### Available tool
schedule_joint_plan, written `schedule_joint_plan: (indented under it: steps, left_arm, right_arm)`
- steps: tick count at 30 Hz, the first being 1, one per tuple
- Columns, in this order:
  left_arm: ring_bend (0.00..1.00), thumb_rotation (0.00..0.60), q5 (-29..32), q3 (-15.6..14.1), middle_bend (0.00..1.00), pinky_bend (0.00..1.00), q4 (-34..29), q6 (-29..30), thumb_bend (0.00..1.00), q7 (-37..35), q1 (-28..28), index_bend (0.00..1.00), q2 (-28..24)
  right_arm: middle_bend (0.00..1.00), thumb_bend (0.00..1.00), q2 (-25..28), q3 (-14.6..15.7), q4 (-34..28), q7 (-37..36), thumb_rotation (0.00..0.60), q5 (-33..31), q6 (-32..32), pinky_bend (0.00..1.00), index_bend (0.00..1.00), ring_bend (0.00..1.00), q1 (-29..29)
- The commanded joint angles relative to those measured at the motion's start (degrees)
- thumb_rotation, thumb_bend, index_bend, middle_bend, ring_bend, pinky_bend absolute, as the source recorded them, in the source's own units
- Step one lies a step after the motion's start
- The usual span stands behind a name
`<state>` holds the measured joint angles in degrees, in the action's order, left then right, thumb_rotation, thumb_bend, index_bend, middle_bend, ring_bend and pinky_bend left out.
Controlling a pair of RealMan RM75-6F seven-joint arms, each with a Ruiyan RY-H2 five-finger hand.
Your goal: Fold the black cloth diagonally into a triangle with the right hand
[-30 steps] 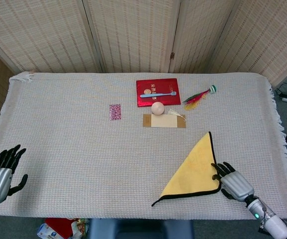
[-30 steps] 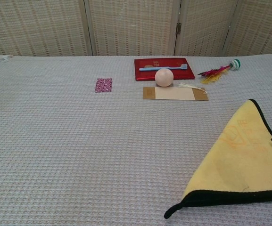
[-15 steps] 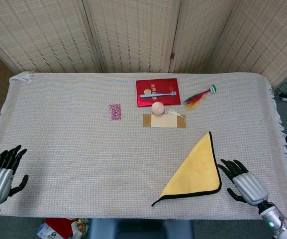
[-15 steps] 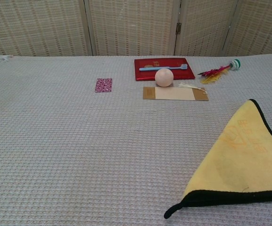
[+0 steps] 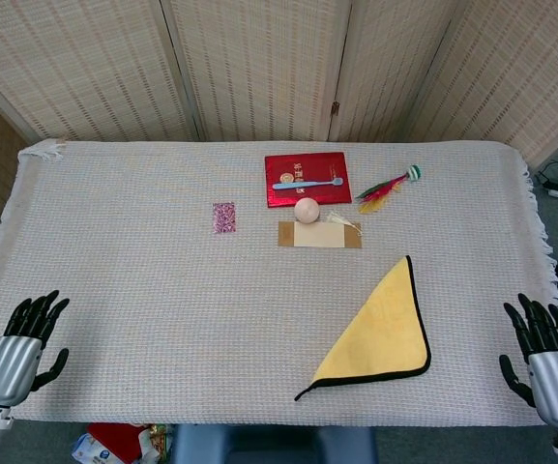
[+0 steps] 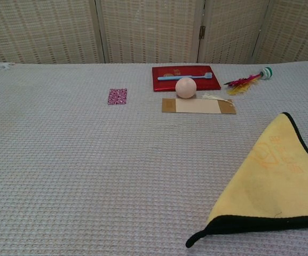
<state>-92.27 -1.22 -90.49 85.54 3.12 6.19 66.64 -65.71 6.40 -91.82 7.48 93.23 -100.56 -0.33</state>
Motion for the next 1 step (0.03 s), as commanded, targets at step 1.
schedule_joint_plan:
  steps: [1]
  left_arm:
    - [0.0, 0.6, 0.3, -0.2, 0.01, 0.0, -0.6, -0.4, 0.5, 0.5, -0.1, 0.08, -0.1]
  right_arm:
    - [0.0, 0.49, 1.0, 0.0, -1.0, -0.1, 0.6, 0.9, -0.2, 0.0, 0.0, 0.0, -0.9]
